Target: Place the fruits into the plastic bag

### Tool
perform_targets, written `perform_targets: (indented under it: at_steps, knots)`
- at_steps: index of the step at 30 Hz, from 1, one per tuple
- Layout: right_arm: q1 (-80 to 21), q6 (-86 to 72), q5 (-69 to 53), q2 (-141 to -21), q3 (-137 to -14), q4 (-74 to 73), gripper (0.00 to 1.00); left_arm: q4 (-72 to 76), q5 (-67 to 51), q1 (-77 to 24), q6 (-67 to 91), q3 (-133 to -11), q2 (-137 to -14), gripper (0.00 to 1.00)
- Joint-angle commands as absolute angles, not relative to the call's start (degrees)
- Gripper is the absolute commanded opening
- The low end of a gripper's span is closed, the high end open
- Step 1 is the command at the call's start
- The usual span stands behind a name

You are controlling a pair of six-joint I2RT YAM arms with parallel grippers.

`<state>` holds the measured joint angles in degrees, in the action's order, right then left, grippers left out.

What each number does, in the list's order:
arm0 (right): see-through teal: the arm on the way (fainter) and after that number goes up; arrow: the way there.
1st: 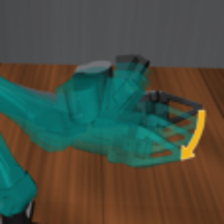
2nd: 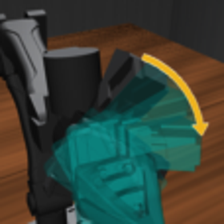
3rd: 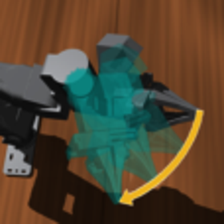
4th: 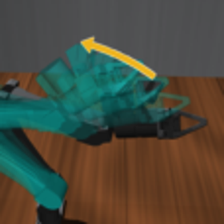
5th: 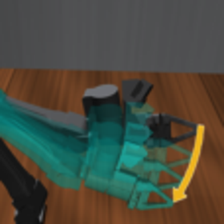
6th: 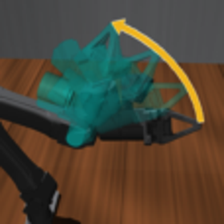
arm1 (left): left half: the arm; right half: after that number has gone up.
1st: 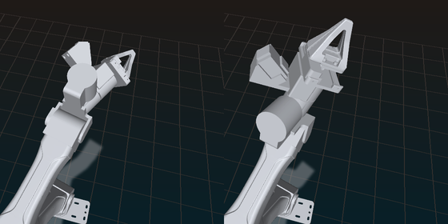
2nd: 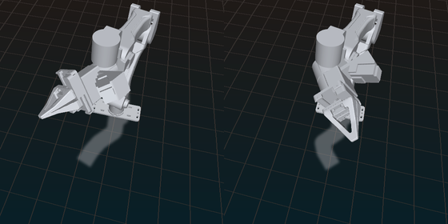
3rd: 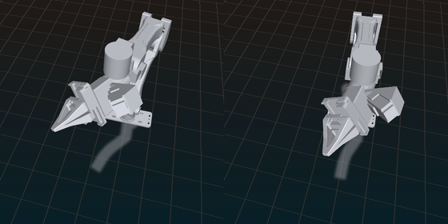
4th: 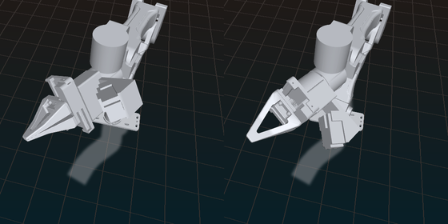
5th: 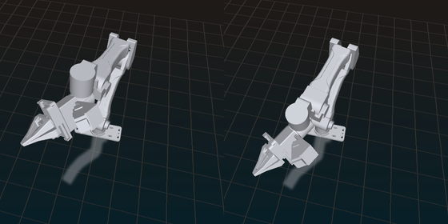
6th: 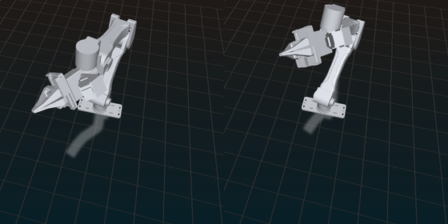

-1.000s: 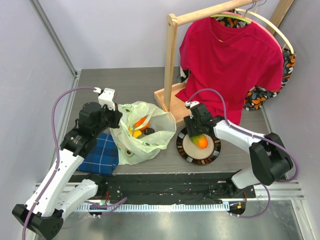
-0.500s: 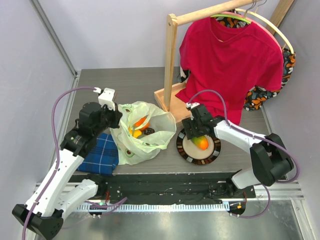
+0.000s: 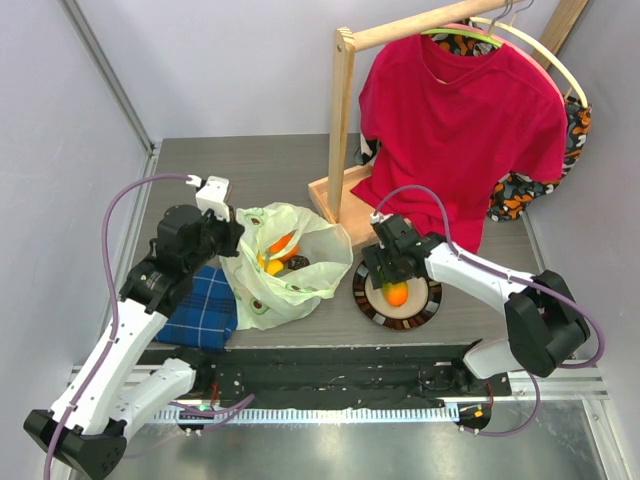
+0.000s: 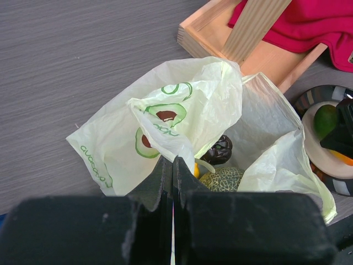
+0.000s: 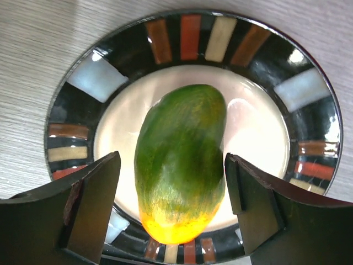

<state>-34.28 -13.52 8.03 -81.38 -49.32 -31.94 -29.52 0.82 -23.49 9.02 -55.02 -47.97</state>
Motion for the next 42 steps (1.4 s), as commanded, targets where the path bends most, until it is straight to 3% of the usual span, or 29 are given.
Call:
perform_targets:
  at_steps: [1, 4, 10, 20, 24, 32, 42]
  knots:
    - [-34.5, -15.7, 10.3, -82.1, -51.6, -34.0, 0.82, -27.3, 0.4, -23.4, 9.7, -55.5, -46.8, 0.00]
    - [-34.5, -16.3, 10.3, -83.4, -51.9, -34.6, 0.79, -27.2, 0.4, -23.4, 9.7, -55.5, -46.6, 0.00]
    - [-34.5, -16.7, 10.5, -82.3, -52.5, -34.7, 0.46, -27.2, 0.4, -23.4, 9.7, -55.5, -46.5, 0.00]
    - [-39.8, -16.4, 5.1, -72.3, -59.2, -27.1, 0.27, -27.3, 0.3, -23.4, 9.7, -55.5, -46.4, 0.00]
    - [-43.0, -17.1, 1.4, -73.7, -59.1, -15.8, 0.26, -27.3, 0.3, -23.4, 9.7, -55.5, -46.3, 0.00]
    - [-51.1, -17.3, 2.6, -85.3, -65.6, -7.9, 0.25, -27.3, 0.4, -23.4, 9.6, -55.5, -46.2, 0.00]
    - [-57.0, -16.2, -6.3, -94.6, -72.4, -9.7, 0.26, -27.2, 0.4, -23.4, 9.6, -55.5, -46.4, 0.00]
